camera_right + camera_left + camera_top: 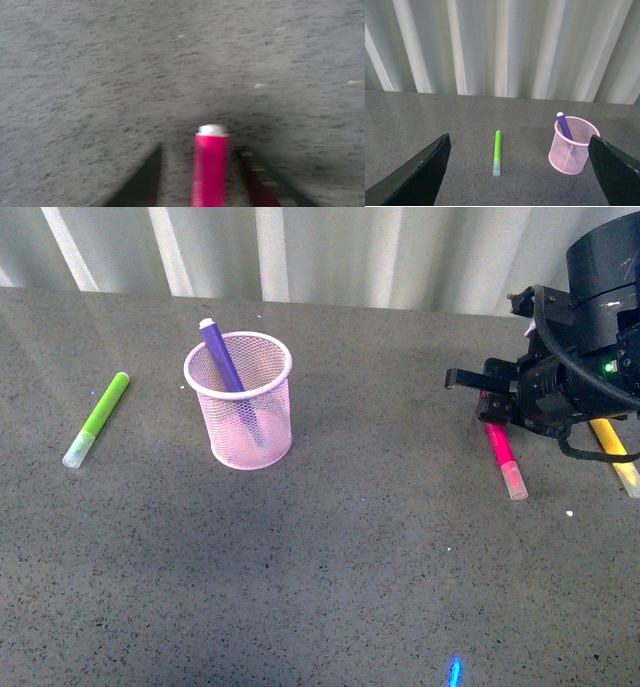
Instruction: Insert purple and pink pens into pink cup
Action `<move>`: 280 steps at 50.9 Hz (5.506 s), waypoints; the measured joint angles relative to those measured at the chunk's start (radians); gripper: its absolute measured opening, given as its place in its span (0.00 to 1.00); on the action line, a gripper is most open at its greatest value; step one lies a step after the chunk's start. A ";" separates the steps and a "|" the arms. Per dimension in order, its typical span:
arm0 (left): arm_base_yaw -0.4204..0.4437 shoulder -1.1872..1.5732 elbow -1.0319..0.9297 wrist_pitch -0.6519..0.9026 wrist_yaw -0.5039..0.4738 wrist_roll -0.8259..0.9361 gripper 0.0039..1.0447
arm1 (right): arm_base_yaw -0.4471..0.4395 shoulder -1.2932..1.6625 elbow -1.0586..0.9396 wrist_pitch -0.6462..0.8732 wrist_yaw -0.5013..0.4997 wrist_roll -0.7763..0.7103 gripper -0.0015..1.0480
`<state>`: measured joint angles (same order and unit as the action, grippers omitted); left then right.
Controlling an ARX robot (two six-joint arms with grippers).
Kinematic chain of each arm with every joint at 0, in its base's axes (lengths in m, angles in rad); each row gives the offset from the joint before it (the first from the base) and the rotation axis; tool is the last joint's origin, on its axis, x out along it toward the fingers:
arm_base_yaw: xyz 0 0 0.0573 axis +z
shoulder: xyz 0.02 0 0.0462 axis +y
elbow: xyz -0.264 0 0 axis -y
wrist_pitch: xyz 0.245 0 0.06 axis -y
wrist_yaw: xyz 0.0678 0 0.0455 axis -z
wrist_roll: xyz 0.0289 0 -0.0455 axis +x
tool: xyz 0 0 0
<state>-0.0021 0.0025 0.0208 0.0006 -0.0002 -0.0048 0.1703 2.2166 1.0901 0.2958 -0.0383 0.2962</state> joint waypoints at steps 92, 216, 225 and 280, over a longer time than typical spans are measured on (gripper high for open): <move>0.000 0.000 0.000 0.000 0.000 0.000 0.94 | 0.446 0.130 0.257 0.722 -0.113 -0.220 0.11; 0.000 -0.001 0.000 0.000 0.000 0.000 0.94 | -0.068 -1.284 -0.965 0.497 0.140 -0.296 0.03; 0.000 -0.001 0.000 0.000 0.000 0.000 0.94 | -0.126 -1.390 -1.007 0.433 0.055 -0.296 0.03; 0.000 -0.001 0.000 0.000 0.000 0.000 0.94 | -0.168 -1.972 -1.070 -0.047 0.040 -0.296 0.03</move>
<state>-0.0021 0.0013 0.0208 0.0006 -0.0002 -0.0048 0.0025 0.2447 0.0196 0.2485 0.0017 0.0002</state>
